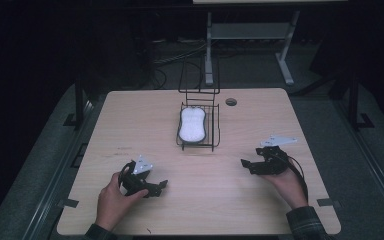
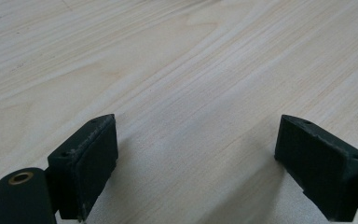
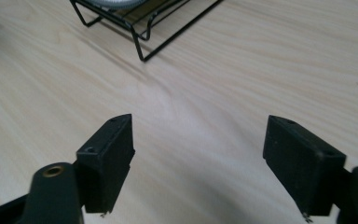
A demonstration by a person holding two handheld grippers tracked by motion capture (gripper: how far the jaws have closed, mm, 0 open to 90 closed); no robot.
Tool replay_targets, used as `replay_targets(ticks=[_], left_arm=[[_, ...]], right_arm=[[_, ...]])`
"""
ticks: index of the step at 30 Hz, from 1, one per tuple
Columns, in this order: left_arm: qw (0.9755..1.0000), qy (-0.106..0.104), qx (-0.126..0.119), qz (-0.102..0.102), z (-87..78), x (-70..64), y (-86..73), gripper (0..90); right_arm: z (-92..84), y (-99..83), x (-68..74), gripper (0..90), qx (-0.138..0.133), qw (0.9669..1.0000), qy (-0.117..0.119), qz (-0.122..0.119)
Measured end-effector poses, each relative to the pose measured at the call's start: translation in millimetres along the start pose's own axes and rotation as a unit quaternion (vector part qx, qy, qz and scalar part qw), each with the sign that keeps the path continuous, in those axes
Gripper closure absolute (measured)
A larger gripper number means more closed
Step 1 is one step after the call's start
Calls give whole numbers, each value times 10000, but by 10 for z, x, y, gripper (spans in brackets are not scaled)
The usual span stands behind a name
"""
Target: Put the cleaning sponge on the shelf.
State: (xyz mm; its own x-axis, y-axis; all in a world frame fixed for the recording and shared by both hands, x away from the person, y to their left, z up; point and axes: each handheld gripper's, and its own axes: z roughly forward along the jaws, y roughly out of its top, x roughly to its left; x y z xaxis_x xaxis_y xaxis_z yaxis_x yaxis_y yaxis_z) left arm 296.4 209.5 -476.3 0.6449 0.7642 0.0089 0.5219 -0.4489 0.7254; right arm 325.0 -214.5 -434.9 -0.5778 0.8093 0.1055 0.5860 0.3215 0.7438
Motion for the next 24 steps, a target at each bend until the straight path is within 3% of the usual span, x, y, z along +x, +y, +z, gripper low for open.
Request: replay_targets(ticks=[12,17,20,24], left_arm=[[10000,1,2,5,0,0,0,124],[10000,1,3,5,1,0,1,124],[10000,1,4,1,2,0,2,124],[10000,3,9,3,3,-1,4,124]], right_arm=[[-293,-471,-64,179,112,9994,-130,293],[-371,-663,-69,142,231,9989,-294,274],[-374,-756,-54,136,383,9977,-513,200],[-362,-847,-35,116,360,9975,-563,224]])
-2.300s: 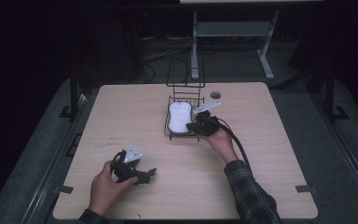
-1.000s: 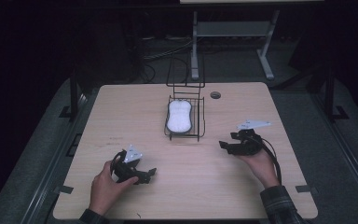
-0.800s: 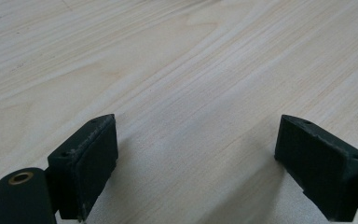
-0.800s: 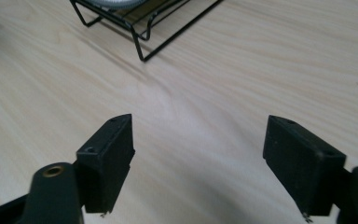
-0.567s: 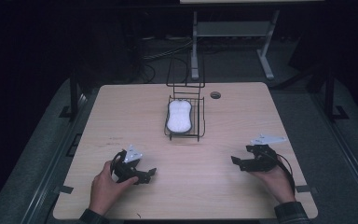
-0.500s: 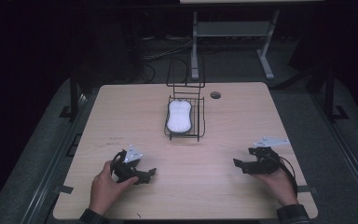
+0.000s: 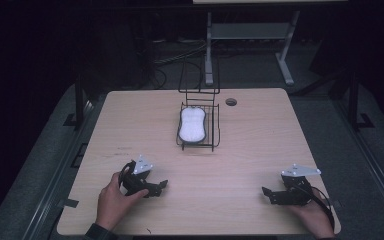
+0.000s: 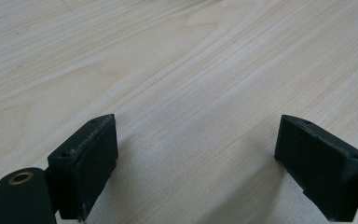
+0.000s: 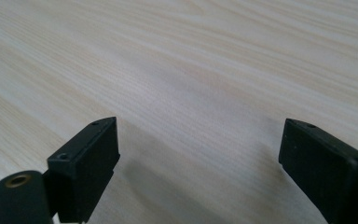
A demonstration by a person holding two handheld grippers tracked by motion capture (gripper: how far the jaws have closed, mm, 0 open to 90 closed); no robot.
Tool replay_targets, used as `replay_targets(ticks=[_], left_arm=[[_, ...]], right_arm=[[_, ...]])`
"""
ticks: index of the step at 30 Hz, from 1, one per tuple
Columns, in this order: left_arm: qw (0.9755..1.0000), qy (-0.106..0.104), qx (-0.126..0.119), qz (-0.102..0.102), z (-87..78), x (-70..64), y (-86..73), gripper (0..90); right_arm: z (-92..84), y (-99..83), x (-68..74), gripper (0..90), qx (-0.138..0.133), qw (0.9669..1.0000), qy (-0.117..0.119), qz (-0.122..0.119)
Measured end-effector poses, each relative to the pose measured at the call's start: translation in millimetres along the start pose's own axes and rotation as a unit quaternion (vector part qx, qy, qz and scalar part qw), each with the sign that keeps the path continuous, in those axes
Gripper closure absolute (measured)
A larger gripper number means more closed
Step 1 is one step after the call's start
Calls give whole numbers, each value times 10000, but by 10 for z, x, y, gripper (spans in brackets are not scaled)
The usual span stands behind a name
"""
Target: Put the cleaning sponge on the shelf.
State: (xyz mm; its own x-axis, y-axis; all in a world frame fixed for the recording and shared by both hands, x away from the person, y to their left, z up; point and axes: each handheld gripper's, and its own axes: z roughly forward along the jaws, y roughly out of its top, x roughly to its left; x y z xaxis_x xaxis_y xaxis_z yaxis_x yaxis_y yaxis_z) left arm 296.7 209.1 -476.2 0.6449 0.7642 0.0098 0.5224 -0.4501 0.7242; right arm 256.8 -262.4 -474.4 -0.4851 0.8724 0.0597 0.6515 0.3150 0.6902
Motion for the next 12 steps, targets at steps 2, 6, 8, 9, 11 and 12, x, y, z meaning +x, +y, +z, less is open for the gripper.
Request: replay_targets(ticks=[2,6,8,9,11,12], left_arm=[[10000,4,-4,-1,1,0,0,124],[10000,6,-13,-13,3,-2,1,124],[10000,4,-13,-9,3,-2,1,123],[10000,6,-11,-7,3,-2,1,124],[10000,6,-12,-9,3,-2,1,124],[10000,6,-12,-9,3,-2,1,123]], right_arm=[[6,-15,7,116,-19,10000,-10,-6],[32,-53,27,102,-95,9999,-92,-90],[45,-57,31,88,-121,9998,-116,-113],[48,-60,30,86,-140,9998,-108,-121],[51,-63,25,85,-167,9997,-100,-124],[52,-63,24,85,-165,9997,-101,-125]])
